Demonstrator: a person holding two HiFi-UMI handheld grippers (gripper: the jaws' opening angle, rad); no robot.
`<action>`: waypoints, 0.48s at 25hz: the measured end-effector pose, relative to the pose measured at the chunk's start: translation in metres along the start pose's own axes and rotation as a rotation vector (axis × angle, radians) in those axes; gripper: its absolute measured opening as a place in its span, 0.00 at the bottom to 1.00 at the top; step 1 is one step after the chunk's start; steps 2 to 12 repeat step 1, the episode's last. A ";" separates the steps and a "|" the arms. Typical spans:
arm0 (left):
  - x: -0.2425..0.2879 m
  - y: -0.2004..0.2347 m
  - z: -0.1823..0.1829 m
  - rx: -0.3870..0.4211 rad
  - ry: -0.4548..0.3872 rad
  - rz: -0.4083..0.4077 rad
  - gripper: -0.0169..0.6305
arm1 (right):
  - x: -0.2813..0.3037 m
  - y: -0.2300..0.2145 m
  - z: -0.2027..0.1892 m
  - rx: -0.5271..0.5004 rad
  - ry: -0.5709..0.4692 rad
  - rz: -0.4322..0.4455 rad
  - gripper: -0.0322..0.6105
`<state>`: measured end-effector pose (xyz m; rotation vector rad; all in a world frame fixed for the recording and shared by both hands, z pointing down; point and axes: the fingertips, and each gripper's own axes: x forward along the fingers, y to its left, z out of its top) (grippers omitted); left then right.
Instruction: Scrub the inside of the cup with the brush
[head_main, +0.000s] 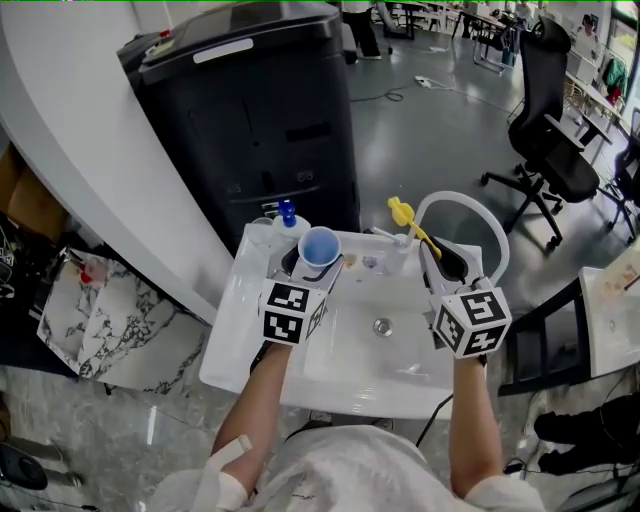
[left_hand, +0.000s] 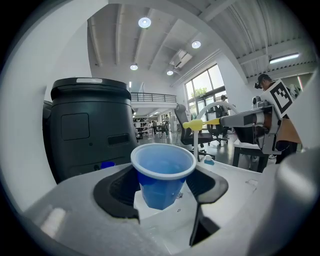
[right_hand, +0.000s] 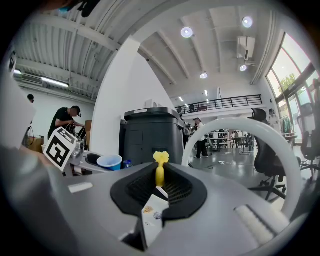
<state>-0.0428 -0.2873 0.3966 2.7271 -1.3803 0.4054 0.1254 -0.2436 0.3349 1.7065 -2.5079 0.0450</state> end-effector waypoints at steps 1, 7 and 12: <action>0.000 0.000 0.000 0.001 0.000 -0.001 0.49 | 0.000 0.001 0.000 -0.001 0.001 0.000 0.10; 0.000 0.000 0.000 0.001 0.000 -0.001 0.49 | 0.000 0.001 0.000 -0.001 0.001 0.000 0.10; 0.000 0.000 0.000 0.001 0.000 -0.001 0.49 | 0.000 0.001 0.000 -0.001 0.001 0.000 0.10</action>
